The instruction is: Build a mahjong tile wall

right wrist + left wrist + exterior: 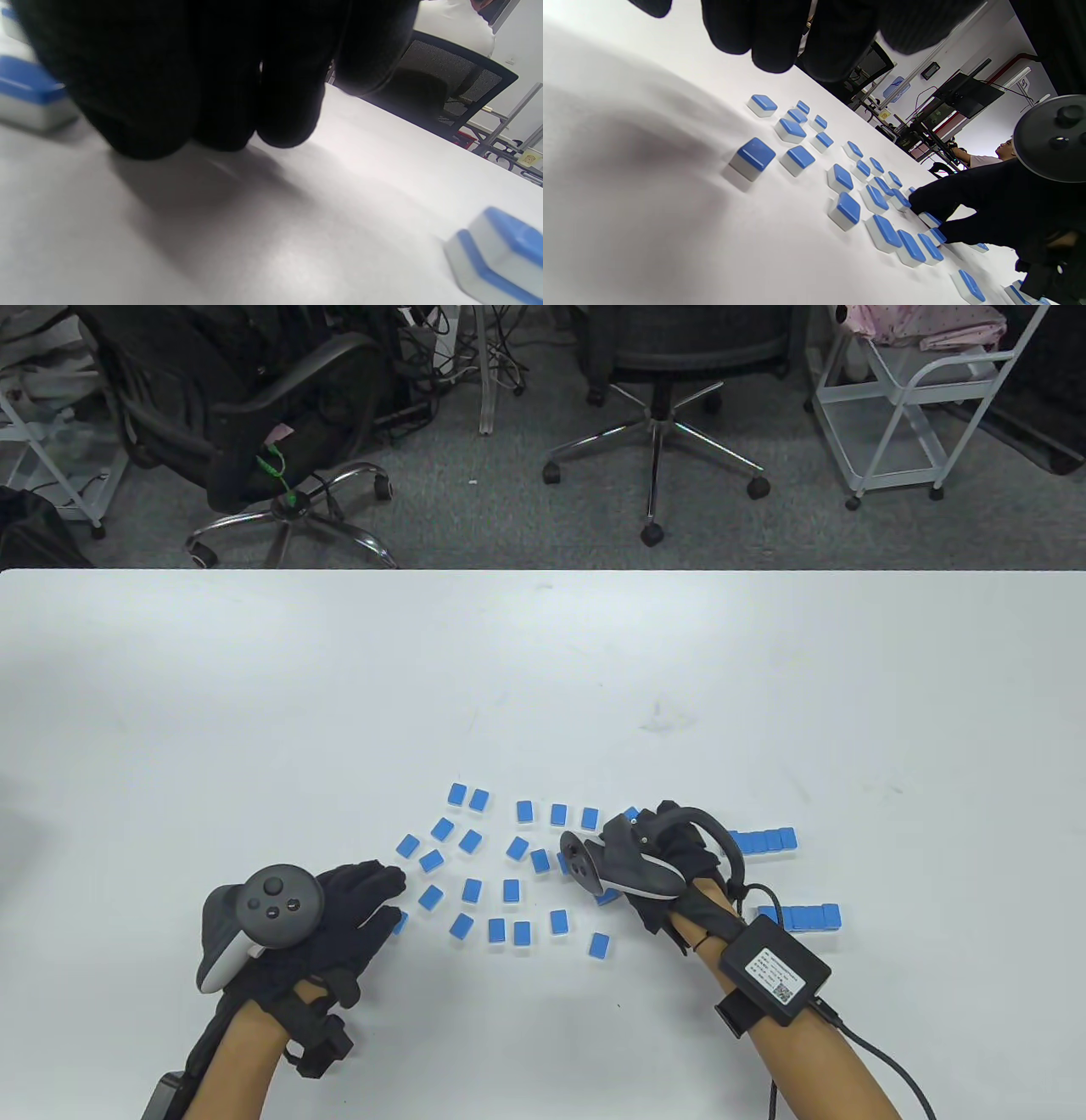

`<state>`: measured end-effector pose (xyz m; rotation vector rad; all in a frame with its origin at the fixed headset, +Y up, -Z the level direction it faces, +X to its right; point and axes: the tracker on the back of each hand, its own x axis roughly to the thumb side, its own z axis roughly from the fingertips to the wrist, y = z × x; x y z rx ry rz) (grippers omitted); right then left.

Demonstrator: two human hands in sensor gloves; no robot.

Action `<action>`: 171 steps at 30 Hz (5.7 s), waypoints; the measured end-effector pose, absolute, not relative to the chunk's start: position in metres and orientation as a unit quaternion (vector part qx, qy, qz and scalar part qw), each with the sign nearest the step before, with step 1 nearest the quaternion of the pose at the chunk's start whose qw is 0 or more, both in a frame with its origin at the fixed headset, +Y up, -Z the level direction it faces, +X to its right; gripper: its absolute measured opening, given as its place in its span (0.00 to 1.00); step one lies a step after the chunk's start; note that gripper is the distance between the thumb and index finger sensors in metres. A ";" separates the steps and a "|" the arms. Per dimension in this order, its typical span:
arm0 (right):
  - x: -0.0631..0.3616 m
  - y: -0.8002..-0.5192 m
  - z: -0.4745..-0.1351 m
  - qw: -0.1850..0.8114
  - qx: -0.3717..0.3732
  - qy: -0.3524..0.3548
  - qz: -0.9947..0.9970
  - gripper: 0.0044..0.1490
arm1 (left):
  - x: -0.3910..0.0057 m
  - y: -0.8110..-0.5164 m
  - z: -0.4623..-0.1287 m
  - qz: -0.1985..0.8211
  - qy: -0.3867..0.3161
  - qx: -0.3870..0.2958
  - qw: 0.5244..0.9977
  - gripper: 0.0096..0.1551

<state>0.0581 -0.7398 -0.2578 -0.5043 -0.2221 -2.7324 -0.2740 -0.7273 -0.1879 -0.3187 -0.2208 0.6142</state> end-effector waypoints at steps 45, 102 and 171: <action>0.197 -0.727 -0.287 0.123 0.052 -0.141 -0.981 0.35 | -0.273 -0.728 -0.188 0.299 -0.105 -0.160 0.935 0.35; 0.146 -0.691 -0.290 0.083 0.038 -0.063 -0.994 0.36 | -0.274 -0.728 -0.188 0.300 -0.110 -0.155 0.935 0.35; 0.066 -0.723 -0.231 0.108 -0.140 -0.069 -0.982 0.36 | -0.274 -0.727 -0.188 0.301 -0.108 -0.159 0.934 0.35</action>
